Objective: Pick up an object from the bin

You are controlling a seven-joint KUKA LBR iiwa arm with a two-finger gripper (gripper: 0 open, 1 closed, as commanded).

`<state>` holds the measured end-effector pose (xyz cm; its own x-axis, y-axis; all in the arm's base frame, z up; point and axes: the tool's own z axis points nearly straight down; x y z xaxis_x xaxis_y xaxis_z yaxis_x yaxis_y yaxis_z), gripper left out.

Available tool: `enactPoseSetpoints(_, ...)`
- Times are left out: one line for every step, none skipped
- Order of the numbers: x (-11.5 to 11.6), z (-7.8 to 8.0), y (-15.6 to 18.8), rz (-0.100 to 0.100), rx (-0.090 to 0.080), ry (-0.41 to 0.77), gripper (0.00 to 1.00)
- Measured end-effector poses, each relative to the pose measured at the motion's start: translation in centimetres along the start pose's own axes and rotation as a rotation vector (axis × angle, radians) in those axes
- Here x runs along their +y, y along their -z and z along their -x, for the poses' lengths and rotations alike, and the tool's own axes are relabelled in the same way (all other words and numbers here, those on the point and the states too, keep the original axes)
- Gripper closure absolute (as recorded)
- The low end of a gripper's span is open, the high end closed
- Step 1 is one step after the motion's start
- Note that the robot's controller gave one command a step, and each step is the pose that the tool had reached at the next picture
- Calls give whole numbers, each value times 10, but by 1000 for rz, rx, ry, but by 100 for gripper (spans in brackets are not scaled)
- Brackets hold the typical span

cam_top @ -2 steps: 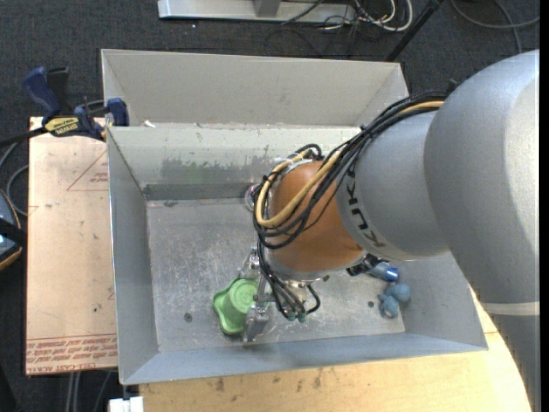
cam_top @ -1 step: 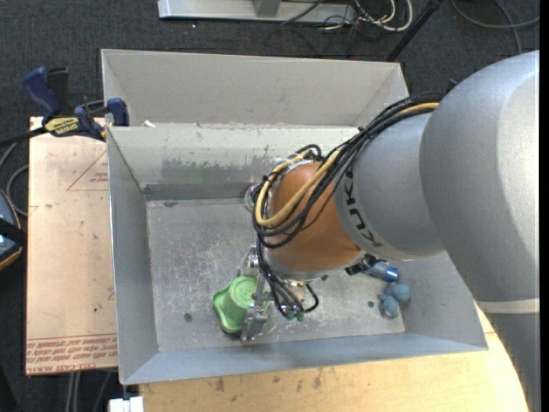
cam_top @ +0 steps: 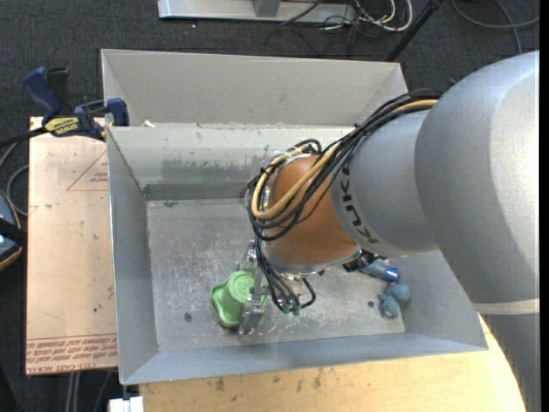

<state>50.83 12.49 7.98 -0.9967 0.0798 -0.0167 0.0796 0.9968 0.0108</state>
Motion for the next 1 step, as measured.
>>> enactPoseSetpoints(5,26,0,1,-3,-129,0)
